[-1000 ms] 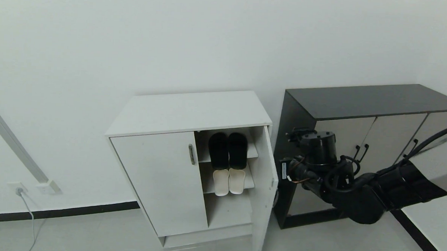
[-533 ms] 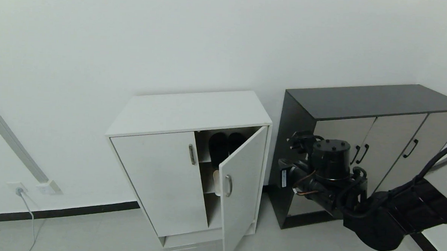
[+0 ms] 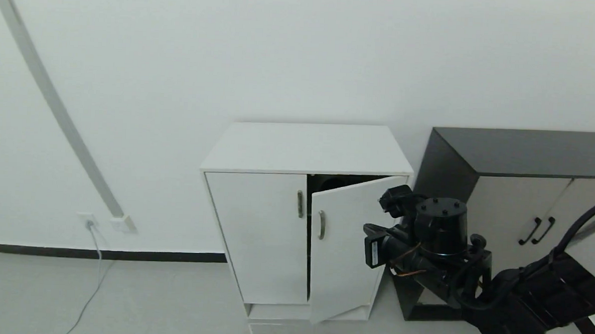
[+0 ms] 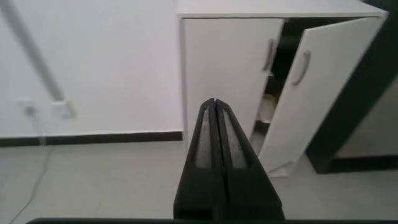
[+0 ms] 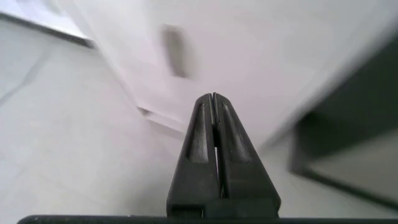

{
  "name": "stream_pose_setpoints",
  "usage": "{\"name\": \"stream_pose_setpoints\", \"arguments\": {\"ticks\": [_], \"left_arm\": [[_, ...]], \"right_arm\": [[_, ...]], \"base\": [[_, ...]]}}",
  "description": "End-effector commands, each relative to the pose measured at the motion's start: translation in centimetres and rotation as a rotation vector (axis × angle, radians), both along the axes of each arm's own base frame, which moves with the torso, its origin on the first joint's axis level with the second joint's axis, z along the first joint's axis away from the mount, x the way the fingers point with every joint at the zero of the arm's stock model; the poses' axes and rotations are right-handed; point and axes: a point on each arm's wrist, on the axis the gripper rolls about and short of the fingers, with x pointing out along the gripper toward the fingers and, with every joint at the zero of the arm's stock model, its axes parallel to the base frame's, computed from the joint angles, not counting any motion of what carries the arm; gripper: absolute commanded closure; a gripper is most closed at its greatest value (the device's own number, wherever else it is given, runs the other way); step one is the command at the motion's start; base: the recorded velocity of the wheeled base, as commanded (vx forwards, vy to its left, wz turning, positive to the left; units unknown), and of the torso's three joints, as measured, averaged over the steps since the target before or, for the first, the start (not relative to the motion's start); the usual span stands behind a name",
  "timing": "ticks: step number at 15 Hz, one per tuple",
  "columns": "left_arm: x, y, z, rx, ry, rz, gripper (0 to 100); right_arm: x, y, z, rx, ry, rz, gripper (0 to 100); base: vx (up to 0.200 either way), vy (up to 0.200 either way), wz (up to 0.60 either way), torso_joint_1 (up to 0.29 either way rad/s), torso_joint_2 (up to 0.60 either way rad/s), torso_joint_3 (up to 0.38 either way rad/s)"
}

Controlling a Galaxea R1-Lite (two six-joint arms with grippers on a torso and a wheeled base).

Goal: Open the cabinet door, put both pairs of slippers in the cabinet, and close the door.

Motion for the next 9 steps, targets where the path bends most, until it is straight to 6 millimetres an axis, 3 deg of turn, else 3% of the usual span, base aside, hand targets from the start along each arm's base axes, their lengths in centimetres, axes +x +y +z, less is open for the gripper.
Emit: {"name": "stream_pose_setpoints", "arguments": {"ticks": [1, 6, 9], "left_arm": [[0.0, 0.0, 0.0, -0.001, 0.001, 0.0, 100], [0.0, 0.0, 0.0, -0.001, 0.001, 0.0, 100], [0.0, 0.0, 0.0, 0.001, 0.001, 0.0, 100]], "right_arm": [[-0.2, -0.2, -0.4, -0.001, -0.001, 0.005, 100], [-0.8, -0.7, -1.2, -0.006, 0.009, 0.007, 100], [-2.2, -1.5, -2.1, 0.005, -0.012, 0.057, 100]], "base": [[0.0, 0.0, 0.0, 0.0, 0.0, 0.0], [0.0, 0.0, 0.0, 0.0, 0.0, 0.0], [0.0, 0.0, 0.0, 0.0, 0.0, 0.0]]}}
